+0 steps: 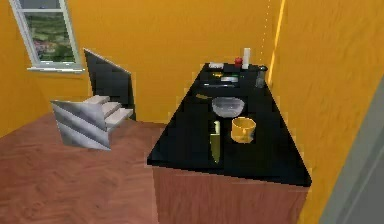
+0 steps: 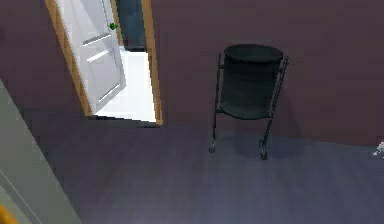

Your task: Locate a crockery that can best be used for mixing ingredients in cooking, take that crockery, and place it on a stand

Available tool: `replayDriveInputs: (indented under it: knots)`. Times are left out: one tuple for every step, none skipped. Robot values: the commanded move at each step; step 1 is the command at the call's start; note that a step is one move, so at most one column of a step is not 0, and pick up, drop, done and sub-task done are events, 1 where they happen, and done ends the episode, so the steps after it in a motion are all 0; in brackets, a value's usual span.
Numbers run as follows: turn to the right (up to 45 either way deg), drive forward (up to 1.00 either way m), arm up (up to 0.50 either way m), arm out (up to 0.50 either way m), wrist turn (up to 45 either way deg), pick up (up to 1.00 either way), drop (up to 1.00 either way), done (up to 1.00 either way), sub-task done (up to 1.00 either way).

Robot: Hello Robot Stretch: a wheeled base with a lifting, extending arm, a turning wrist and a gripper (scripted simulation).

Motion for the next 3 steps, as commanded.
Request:
replayDriveInputs:
  knots:
    - [9.0,0.00,0.00,0.00,0.0,0.00,0.00,0.00,0.00]
    - [0.0,0.25,0.00,0.00,0.0,0.00,0.00,0.00,0.00]
    - [-45.0,0.00,0.00,0.00,0.0,0.00,0.00,0.00,0.00]
